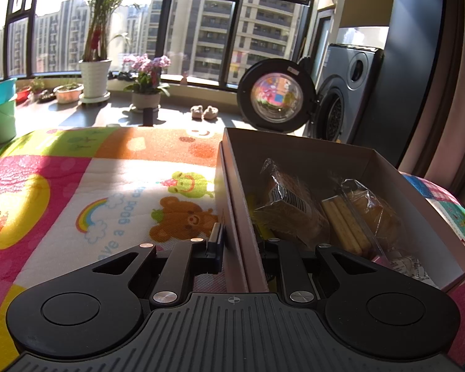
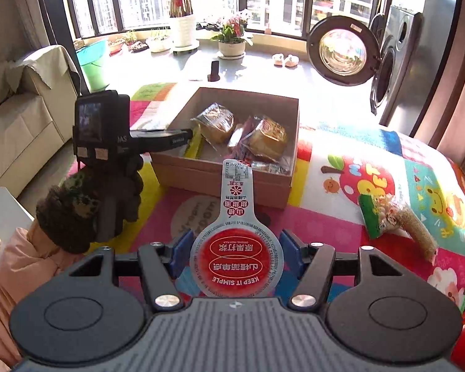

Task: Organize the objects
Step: 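Carry the spoon snack into the cardboard box and release it, then move the right tool to the clear peanut snack bag on the mat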

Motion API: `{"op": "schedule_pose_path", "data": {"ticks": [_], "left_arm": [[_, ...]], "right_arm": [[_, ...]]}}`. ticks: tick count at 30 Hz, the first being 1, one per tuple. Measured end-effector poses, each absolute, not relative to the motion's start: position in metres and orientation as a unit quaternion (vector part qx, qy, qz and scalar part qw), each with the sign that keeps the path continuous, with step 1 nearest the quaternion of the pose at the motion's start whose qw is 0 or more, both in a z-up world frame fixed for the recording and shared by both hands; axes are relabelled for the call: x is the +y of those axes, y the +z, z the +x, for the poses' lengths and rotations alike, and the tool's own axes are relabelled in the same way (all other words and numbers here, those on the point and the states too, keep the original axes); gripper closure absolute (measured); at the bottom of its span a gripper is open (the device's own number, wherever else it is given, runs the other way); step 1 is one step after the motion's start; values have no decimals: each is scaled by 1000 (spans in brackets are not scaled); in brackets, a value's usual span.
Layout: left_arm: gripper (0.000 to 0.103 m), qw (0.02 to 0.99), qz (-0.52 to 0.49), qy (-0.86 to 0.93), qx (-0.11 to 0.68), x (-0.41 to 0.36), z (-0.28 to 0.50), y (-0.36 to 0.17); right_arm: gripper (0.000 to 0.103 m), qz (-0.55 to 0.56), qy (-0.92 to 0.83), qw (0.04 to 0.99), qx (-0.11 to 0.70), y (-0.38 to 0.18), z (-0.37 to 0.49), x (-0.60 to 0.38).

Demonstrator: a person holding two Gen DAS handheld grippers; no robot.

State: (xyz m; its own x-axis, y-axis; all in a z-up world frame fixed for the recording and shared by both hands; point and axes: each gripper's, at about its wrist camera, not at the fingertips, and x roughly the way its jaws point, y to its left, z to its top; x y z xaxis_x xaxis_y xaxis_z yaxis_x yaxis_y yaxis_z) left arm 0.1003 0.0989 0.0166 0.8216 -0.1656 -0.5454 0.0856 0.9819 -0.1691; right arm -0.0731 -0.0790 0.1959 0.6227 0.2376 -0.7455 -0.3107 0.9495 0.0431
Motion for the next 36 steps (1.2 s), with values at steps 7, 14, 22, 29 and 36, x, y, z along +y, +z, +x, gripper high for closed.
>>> {"op": "schedule_pose_path", "data": {"ticks": [7, 14, 22, 29, 36], "left_arm": [[85, 951, -70, -67, 292, 99, 100, 17], [84, 952, -70, -67, 292, 99, 100, 17], [85, 952, -68, -66, 291, 99, 101, 15], [85, 953, -66, -65, 289, 98, 101, 14], [85, 953, -66, -65, 289, 98, 101, 14]], "right_arm": [[42, -15, 159, 907, 389, 205, 6, -43], [41, 67, 125, 902, 408, 168, 70, -40], [36, 75, 103, 907, 402, 159, 66, -68], [29, 38, 52, 921, 383, 162, 42, -110], [22, 13, -44, 928, 370, 158, 24, -174]]}}
